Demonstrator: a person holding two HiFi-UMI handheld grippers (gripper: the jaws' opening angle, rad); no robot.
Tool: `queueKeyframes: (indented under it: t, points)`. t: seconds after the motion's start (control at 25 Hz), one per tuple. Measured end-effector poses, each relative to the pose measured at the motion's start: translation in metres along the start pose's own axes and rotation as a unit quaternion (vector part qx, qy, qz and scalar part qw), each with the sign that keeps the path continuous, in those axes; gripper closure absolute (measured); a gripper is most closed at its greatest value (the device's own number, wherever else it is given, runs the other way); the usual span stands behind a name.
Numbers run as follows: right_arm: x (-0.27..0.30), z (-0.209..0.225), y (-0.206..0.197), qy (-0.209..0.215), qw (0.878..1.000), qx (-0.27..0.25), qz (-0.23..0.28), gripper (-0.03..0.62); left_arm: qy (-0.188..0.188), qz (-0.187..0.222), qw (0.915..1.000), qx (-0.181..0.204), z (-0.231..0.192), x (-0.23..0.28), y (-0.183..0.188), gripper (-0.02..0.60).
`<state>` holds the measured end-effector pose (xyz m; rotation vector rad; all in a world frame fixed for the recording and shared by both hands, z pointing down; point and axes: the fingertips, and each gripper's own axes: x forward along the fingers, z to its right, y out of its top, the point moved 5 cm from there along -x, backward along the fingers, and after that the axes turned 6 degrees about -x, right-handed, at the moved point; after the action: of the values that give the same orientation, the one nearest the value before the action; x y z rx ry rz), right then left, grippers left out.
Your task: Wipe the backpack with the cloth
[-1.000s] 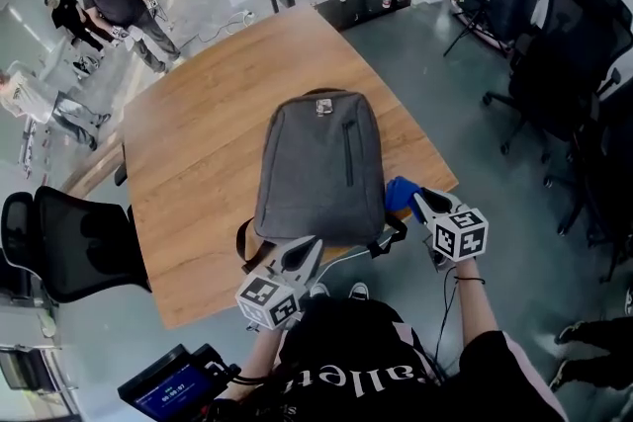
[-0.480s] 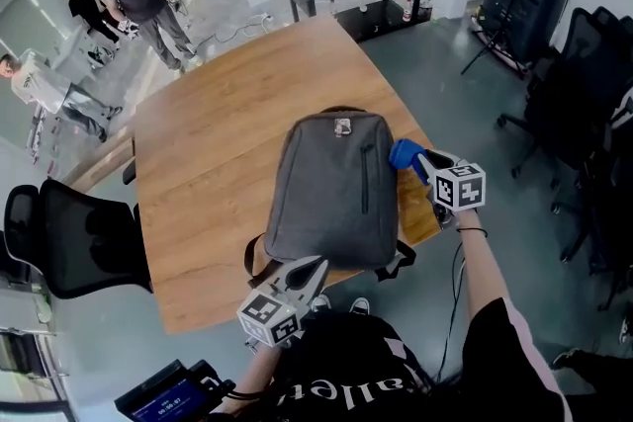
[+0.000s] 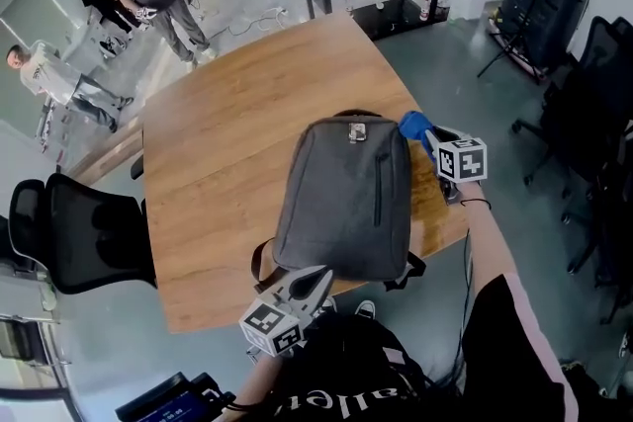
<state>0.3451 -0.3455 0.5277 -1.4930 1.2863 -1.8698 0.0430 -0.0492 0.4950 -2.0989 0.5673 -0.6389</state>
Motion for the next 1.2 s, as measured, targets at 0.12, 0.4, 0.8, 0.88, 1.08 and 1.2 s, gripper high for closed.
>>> queueKeyframes:
  t: [0.12,0.4,0.8,0.88,1.08,1.2]
  points:
    - [0.008,-0.004,-0.004,0.005,1.0,0.003,-0.004,0.528,0.006,0.001,1.0,-0.001,-0.004,-0.002,0.0,0.581]
    - [0.008,-0.012,-0.019,0.015,1.0,0.015,-0.019,0.528,0.014,-0.001,0.9999,-0.002,-0.009,-0.009,0.0,0.581]
    - [0.014,-0.02,-0.013,0.001,0.999,0.029,-0.035,0.528,0.017,0.002,0.9999,-0.004,-0.015,-0.022,-0.001,0.581]
    - [0.018,-0.023,-0.008,-0.002,0.999,0.031,-0.038,0.528,0.019,0.007,0.9998,-0.003,-0.019,-0.026,0.0,0.581]
    - [0.028,-0.029,0.008,-0.005,0.999,0.021,-0.049,0.528,0.026,0.021,0.9994,-0.009,-0.031,-0.035,0.007,0.581]
    - [0.036,-0.035,0.022,-0.001,0.999,0.009,-0.051,0.528,0.033,0.033,0.9989,-0.011,-0.039,-0.038,0.012,0.581]
